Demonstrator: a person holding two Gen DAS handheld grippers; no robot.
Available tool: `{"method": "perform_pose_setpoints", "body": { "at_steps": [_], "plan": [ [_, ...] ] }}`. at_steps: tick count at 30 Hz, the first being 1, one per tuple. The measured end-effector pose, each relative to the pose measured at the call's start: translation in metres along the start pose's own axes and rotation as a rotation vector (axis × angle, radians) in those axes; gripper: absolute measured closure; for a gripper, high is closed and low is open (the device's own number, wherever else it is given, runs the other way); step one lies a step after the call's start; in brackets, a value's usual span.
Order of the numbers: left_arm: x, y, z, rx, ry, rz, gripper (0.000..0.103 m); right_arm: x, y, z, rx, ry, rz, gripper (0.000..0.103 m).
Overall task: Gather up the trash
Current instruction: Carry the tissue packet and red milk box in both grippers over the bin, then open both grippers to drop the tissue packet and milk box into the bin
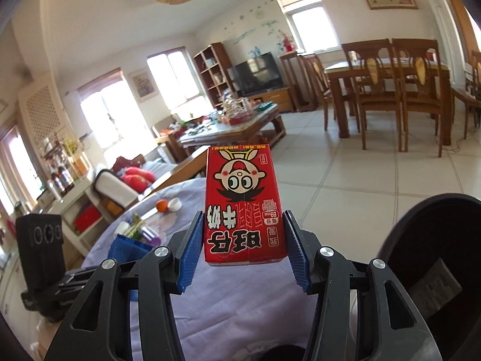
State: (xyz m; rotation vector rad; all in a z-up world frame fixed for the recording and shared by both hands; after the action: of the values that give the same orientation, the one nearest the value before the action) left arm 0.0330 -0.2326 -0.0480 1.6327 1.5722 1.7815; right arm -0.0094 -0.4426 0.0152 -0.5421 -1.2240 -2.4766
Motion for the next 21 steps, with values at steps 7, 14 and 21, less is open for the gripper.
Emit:
{"method": "perform_pose_setpoints", "body": {
  "at_steps": [7,14,21],
  "plan": [
    [-0.060,0.019,-0.062,-0.085,-0.123,0.029,0.085,0.053,0.027,-0.090,-0.142,-0.087,-0.120,0.051],
    [-0.115,0.029,-0.117,-0.154,-0.229,0.071,0.085,0.086,0.035,-0.170,-0.261,-0.221,-0.180,0.051],
    [-0.168,0.017,-0.156,-0.164,-0.330,0.164,0.084,0.086,0.022,-0.227,-0.383,-0.326,-0.134,0.051]
  ]
}}
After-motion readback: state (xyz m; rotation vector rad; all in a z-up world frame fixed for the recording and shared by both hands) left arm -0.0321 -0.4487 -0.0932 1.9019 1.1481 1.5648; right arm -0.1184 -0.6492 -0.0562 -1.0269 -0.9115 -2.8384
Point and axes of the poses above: each gripper's, at about its wrist camera, not at the fingertips, and x roughly against the way its jaws point, z to its left, y to its top, the point moved 7 cm from there along -x, roughly the way its jaws point, and after that the axes turned 12 degrees about -x, right-handed, at the moved point
